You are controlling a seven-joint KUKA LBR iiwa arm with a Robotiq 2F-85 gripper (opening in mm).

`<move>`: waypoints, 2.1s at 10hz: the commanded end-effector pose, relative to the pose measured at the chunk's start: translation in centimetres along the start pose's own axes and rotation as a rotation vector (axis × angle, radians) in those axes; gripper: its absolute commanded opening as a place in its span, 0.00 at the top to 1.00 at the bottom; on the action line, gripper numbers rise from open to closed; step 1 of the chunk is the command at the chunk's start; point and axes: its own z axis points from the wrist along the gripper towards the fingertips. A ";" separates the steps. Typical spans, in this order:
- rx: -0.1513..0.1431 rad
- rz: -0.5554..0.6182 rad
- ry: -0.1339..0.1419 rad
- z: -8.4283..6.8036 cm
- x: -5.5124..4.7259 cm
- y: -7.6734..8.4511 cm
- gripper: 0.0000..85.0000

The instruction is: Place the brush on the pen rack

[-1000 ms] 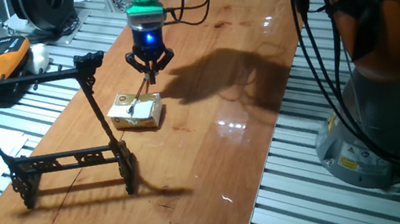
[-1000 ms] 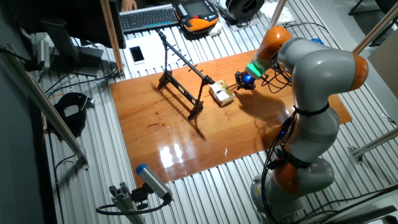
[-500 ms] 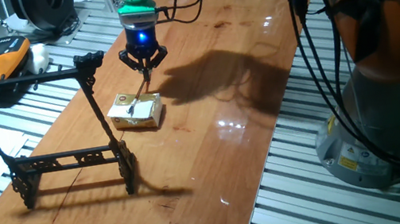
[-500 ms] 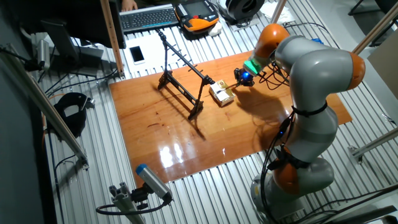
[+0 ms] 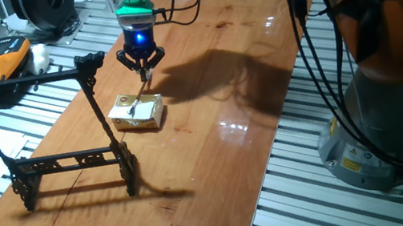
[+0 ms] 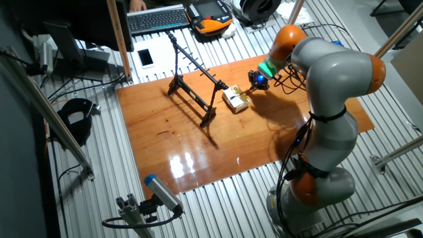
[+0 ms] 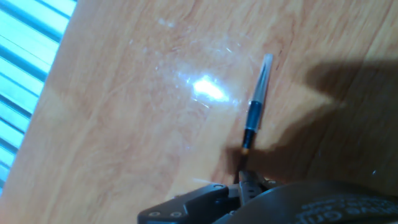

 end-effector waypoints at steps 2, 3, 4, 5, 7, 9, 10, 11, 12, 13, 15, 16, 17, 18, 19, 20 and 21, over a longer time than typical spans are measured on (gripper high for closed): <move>-0.069 0.010 0.040 -0.4 -0.6 -0.2 1.00; -0.083 0.007 0.048 -0.6 -0.8 -0.5 1.00; -0.058 -0.017 0.031 -0.6 -0.9 -0.6 1.00; -0.034 0.001 0.013 -0.6 -0.9 -0.7 1.00; -0.001 0.051 0.001 -0.6 -0.9 -0.7 1.00; -0.014 0.082 -0.001 -0.5 -0.9 -0.8 1.00; -0.023 0.099 -0.004 -0.4 -0.8 -0.8 1.00; -0.030 0.102 -0.011 -0.3 -0.8 -0.8 0.60; -0.033 0.097 -0.012 -0.3 -0.7 -0.7 0.40; -0.035 0.096 -0.010 -0.2 -0.7 -0.8 0.40; -0.046 0.133 -0.039 0.1 -0.4 -0.6 0.40; -0.038 0.158 -0.061 0.4 -0.1 -0.3 0.40; -0.040 0.191 -0.074 0.7 0.3 -0.1 0.40; -0.045 0.208 -0.066 0.8 0.4 -0.1 0.40; -0.054 0.224 -0.035 0.8 0.3 -0.1 0.60; -0.055 0.223 -0.026 0.9 0.2 -0.1 0.60; -0.058 0.229 -0.018 1.0 0.1 -0.1 0.60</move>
